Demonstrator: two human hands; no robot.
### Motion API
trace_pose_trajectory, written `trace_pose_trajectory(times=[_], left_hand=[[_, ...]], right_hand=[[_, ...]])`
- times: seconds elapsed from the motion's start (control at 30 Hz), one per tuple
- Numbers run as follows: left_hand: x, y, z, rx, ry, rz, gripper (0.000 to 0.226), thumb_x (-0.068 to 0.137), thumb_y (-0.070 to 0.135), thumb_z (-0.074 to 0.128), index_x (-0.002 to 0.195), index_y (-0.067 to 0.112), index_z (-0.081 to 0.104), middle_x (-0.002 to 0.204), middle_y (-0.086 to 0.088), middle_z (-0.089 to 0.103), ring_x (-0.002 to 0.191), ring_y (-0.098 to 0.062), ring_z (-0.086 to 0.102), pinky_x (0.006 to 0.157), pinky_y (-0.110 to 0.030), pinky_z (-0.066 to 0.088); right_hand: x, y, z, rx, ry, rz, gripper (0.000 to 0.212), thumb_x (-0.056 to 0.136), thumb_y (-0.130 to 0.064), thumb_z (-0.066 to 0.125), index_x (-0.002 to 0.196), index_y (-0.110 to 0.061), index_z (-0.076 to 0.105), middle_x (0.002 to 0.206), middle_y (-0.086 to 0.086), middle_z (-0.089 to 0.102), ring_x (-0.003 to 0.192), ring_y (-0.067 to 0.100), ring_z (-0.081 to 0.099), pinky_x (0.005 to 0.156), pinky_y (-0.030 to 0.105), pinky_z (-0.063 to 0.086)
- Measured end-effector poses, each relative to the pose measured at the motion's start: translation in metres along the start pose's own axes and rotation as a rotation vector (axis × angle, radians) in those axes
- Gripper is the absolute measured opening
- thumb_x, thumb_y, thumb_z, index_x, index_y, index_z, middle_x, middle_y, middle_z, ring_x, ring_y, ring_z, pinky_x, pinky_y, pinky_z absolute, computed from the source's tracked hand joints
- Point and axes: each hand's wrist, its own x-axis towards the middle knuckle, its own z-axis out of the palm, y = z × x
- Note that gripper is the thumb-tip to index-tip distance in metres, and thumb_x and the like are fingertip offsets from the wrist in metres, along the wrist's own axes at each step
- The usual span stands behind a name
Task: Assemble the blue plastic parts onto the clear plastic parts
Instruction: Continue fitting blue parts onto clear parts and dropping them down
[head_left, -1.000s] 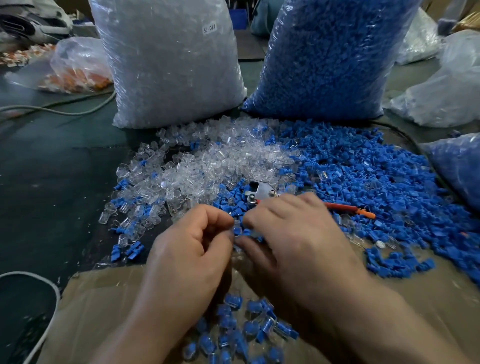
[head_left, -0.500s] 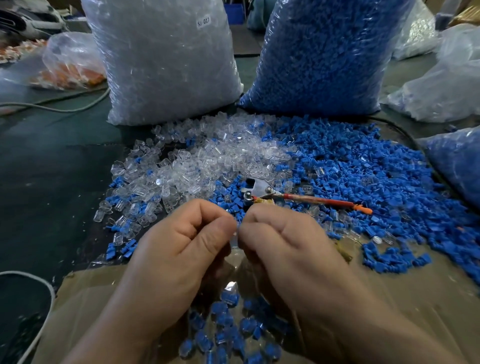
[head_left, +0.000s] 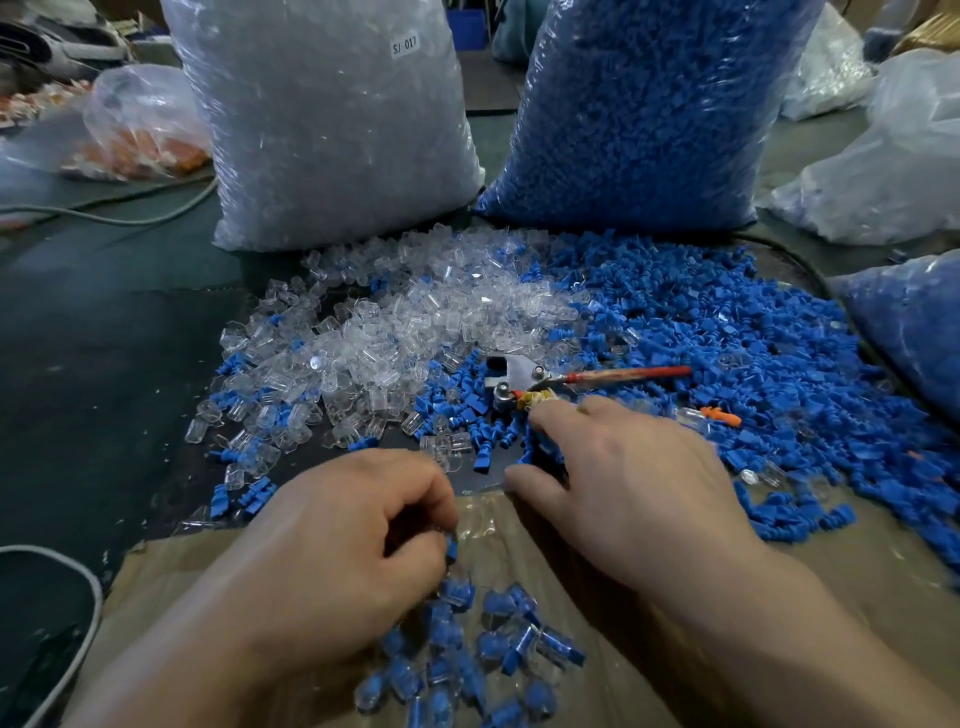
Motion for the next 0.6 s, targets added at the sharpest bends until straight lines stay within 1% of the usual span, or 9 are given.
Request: trace_pose_trajectory(times=[0.17, 0.23, 0.3, 0.33, 0.37, 0.43, 0.47, 0.53, 0.6], left_hand=[[0.002, 0.010, 0.004, 0.021, -0.089, 0.123, 0.019, 0.076, 0.054, 0.053, 0.090, 0.041, 0.058, 0.091, 0.029, 0.059, 0.083, 0.007, 0.057, 0.067, -0.017, 0.045], [0.002, 0.008, 0.006, 0.034, 0.034, 0.066, 0.018, 0.079, 0.057, 0.053, 0.089, 0.043, 0.058, 0.092, 0.032, 0.060, 0.082, 0.010, 0.058, 0.061, -0.012, 0.041], [0.004, 0.000, 0.007, 0.062, 0.237, -0.035, 0.016, 0.081, 0.057, 0.057, 0.094, 0.047, 0.056, 0.090, 0.026, 0.060, 0.080, 0.009, 0.059, 0.058, -0.012, 0.038], [0.006, -0.004, 0.006, 0.090, 0.316, -0.088, 0.025, 0.081, 0.058, 0.057, 0.103, 0.050, 0.053, 0.092, 0.025, 0.056, 0.078, 0.006, 0.058, 0.062, -0.012, 0.038], [0.008, -0.008, 0.005, 0.149, 0.346, -0.148, 0.043, 0.079, 0.063, 0.055, 0.120, 0.050, 0.048, 0.105, 0.028, 0.049, 0.079, 0.003, 0.057, 0.066, -0.017, 0.043], [0.012, -0.012, 0.006, 0.308, 0.286, -0.242, 0.076, 0.076, 0.075, 0.046, 0.146, 0.049, 0.027, 0.133, 0.023, 0.034, 0.099, -0.004, 0.057, 0.083, -0.033, 0.052], [0.014, -0.013, 0.008, 0.360, 0.229, -0.250, 0.083, 0.076, 0.078, 0.043, 0.150, 0.048, 0.021, 0.142, 0.021, 0.029, 0.111, -0.008, 0.054, 0.095, -0.036, 0.049], [0.017, -0.012, 0.013, 0.357, 0.148, -0.191, 0.081, 0.079, 0.076, 0.043, 0.152, 0.044, 0.027, 0.146, 0.020, 0.033, 0.128, -0.006, 0.042, 0.108, -0.032, 0.038], [0.019, -0.011, 0.016, 0.302, 0.104, -0.122, 0.069, 0.083, 0.067, 0.047, 0.146, 0.040, 0.044, 0.138, 0.021, 0.046, 0.126, -0.002, 0.039, 0.108, -0.027, 0.034]], right_hand=[[0.008, -0.008, 0.010, -0.045, 0.083, -0.019, 0.061, 0.081, -0.080, 0.035, 0.124, -0.036, 0.040, 0.099, -0.004, 0.051, 0.092, 0.024, 0.058, 0.060, 0.036, 0.032], [0.009, -0.013, 0.016, -0.050, 0.085, -0.061, 0.058, 0.082, -0.079, 0.037, 0.121, -0.035, 0.042, 0.101, -0.003, 0.050, 0.094, 0.023, 0.058, 0.059, 0.035, 0.030], [0.011, -0.017, 0.018, -0.046, 0.091, -0.089, 0.050, 0.086, -0.074, 0.041, 0.117, -0.035, 0.045, 0.093, -0.003, 0.045, 0.090, 0.023, 0.058, 0.054, 0.033, 0.026], [0.011, -0.019, 0.018, -0.046, 0.094, -0.094, 0.046, 0.087, -0.071, 0.042, 0.115, -0.035, 0.047, 0.088, -0.003, 0.039, 0.086, 0.023, 0.058, 0.049, 0.031, 0.022], [0.012, -0.020, 0.018, -0.049, 0.095, -0.101, 0.042, 0.089, -0.067, 0.043, 0.115, -0.034, 0.048, 0.085, -0.004, 0.034, 0.081, 0.023, 0.057, 0.046, 0.029, 0.018], [0.012, -0.022, 0.019, -0.057, 0.081, -0.118, 0.037, 0.093, -0.061, 0.043, 0.115, -0.031, 0.048, 0.085, -0.003, 0.031, 0.075, 0.025, 0.057, 0.043, 0.029, 0.015], [0.012, -0.022, 0.019, -0.054, 0.070, -0.129, 0.034, 0.094, -0.058, 0.043, 0.114, -0.030, 0.048, 0.087, -0.002, 0.033, 0.074, 0.026, 0.057, 0.043, 0.029, 0.015], [0.011, -0.023, 0.017, -0.030, 0.051, -0.153, 0.027, 0.097, -0.052, 0.043, 0.110, -0.028, 0.047, 0.091, -0.001, 0.040, 0.076, 0.027, 0.058, 0.045, 0.032, 0.021], [0.011, -0.021, 0.016, 0.003, 0.039, -0.165, 0.018, 0.099, -0.043, 0.045, 0.105, -0.027, 0.045, 0.091, -0.002, 0.039, 0.078, 0.029, 0.058, 0.050, 0.035, 0.028]])
